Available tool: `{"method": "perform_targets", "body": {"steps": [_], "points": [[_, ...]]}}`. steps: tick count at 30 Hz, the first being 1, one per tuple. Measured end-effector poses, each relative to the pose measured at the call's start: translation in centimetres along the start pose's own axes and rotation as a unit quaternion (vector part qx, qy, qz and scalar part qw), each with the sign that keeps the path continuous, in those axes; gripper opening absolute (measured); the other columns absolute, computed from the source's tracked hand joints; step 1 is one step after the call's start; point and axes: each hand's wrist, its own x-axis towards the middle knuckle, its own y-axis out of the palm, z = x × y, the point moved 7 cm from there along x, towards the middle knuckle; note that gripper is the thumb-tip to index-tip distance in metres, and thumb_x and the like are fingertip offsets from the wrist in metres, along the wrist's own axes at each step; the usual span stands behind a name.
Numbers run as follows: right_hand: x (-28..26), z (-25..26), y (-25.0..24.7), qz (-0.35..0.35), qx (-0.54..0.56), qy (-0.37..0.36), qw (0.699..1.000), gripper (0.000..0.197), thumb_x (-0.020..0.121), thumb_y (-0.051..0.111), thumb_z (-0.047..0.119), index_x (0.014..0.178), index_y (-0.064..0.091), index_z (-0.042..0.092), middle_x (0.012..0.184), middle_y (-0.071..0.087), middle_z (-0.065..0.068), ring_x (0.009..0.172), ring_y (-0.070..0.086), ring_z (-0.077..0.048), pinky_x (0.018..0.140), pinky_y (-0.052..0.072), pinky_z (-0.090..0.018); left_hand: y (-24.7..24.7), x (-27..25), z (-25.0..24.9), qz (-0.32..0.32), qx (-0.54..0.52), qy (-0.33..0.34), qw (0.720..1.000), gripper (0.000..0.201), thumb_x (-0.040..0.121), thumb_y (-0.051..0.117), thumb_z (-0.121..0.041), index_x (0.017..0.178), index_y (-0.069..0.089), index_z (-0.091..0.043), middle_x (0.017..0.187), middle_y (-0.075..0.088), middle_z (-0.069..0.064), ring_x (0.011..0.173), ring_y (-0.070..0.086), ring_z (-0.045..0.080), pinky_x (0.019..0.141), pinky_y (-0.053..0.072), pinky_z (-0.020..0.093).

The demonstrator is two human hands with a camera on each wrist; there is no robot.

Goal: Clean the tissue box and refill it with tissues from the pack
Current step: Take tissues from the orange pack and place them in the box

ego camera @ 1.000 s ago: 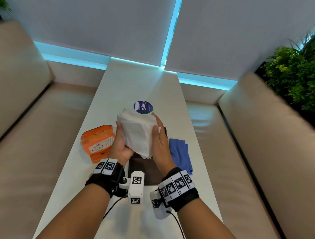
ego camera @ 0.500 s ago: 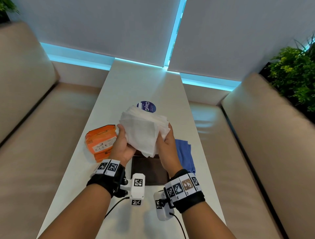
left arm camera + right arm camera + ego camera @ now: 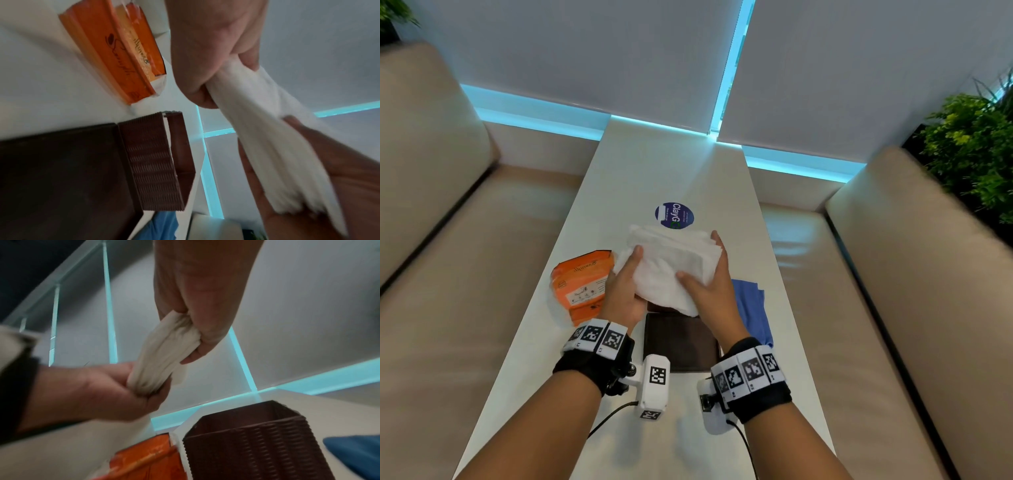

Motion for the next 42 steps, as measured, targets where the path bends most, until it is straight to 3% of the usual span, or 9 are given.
{"method": "perform_targets", "body": {"steps": [3, 6, 10, 14, 19, 22, 26, 32, 42], "points": [[0.7, -1.5, -1.3, -0.047, 0.093, 0.079, 0.991, 0.066, 0.086, 0.067, 0.017, 0.142, 0.033, 0.020, 0.139, 0.048, -0.001, 0.128, 0.048, -0.020, 0.110, 0.040, -0.043, 0.3, -0.9, -0.2, 0.057, -0.046, -0.059, 0.996, 0.033, 0.096, 0.050, -0.036, 0.107, 0.072, -0.014, 0.100, 0.076, 0.007, 0.086, 0.074, 0.020, 0.066, 0.061, 0.035], [1.0, -2.3, -1.4, -0.055, 0.138, 0.143, 0.979, 0.047, 0.088, 0.065, 0.020, 0.130, 0.046, 0.012, 0.128, 0.059, -0.011, 0.116, 0.059, -0.026, 0.100, 0.049, -0.045, 1.0, -2.1, 0.0, 0.128, -0.102, -0.090, 0.982, 0.059, 0.095, 0.034, -0.052, 0.079, 0.081, -0.020, 0.089, 0.077, 0.005, 0.080, 0.075, 0.023, 0.064, 0.061, 0.039], [1.2, -2.9, -0.8, -0.054, 0.152, 0.144, 0.976, 0.043, 0.091, 0.061, 0.024, 0.130, 0.048, 0.013, 0.126, 0.061, -0.010, 0.114, 0.061, -0.024, 0.100, 0.050, -0.044, 1.1, -2.5, 0.2, 0.219, -0.190, -0.084, 0.953, 0.080, 0.064, 0.060, -0.070, 0.121, 0.067, -0.014, 0.125, 0.066, 0.014, 0.114, 0.063, 0.034, 0.092, 0.052, 0.054], [0.8, -3.5, -0.7, -0.133, 0.176, 0.146, 0.964, 0.045, 0.095, 0.054, 0.026, 0.137, 0.042, 0.015, 0.133, 0.056, -0.006, 0.117, 0.056, -0.020, 0.105, 0.045, -0.040, 2.2, -3.0, 0.1, 0.305, -0.189, -0.069, 0.931, 0.097, 0.067, 0.074, -0.056, 0.145, 0.038, -0.012, 0.146, 0.046, 0.017, 0.136, 0.043, 0.035, 0.113, 0.030, 0.050], [-0.4, -1.6, 0.5, -0.123, 0.029, 0.035, 0.991, 0.028, 0.094, 0.053, 0.032, 0.120, 0.044, 0.031, 0.118, 0.059, 0.007, 0.110, 0.057, -0.003, 0.099, 0.047, -0.020, 2.3, -2.9, 1.8, 0.126, -0.086, -0.091, 0.984, 0.065, 0.076, 0.075, -0.023, 0.134, 0.050, -0.010, 0.109, 0.073, 0.011, 0.102, 0.069, 0.026, 0.089, 0.054, 0.047], [-1.8, -0.3, 2.6, -0.020, -0.077, -0.054, 0.995, 0.042, 0.084, 0.069, 0.022, 0.113, 0.045, 0.039, 0.111, 0.055, 0.011, 0.098, 0.053, 0.005, 0.090, 0.041, -0.006, 1.6, -2.7, 2.2, 0.052, -0.119, -0.108, 0.986, 0.046, 0.092, 0.057, -0.040, 0.127, 0.056, -0.010, 0.101, 0.075, 0.014, 0.100, 0.069, 0.027, 0.089, 0.051, 0.045], [-2.0, -1.2, 2.6, 0.024, -0.018, -0.002, 1.000, 0.080, 0.078, 0.076, 0.011, 0.134, 0.027, 0.039, 0.115, 0.042, 0.035, 0.105, 0.047, 0.025, 0.091, 0.041, -0.003, 1.3, -2.2, 2.0, 0.034, -0.086, -0.098, 0.991, 0.045, 0.091, 0.056, -0.045, 0.124, 0.059, -0.014, 0.113, 0.071, 0.014, 0.110, 0.064, 0.029, 0.094, 0.049, 0.047], [0.3, -3.6, -0.2, 0.014, 0.141, 0.131, 0.981, 0.053, 0.086, 0.063, 0.021, 0.134, 0.045, 0.011, 0.128, 0.060, -0.006, 0.118, 0.059, -0.022, 0.100, 0.050, -0.037, 0.0, -0.9, -0.2, -0.004, -0.031, -0.073, 0.997, 0.019, 0.093, 0.058, -0.017, 0.112, 0.060, -0.018, 0.107, 0.069, 0.008, 0.095, 0.065, 0.025, 0.083, 0.052, 0.045], [4.6, -7.8, -3.9, -0.033, 0.005, 0.234, 0.972, 0.066, 0.091, 0.060, 0.029, 0.146, 0.025, 0.018, 0.143, 0.043, -0.008, 0.127, 0.048, -0.029, 0.104, 0.045, -0.048, 1.8, 2.6, 1.2, -0.014, 0.375, -0.033, 0.926, 0.040, 0.092, 0.062, -0.027, 0.125, 0.055, -0.005, 0.111, 0.062, 0.009, 0.098, 0.058, 0.024, 0.086, 0.048, 0.034]]}}
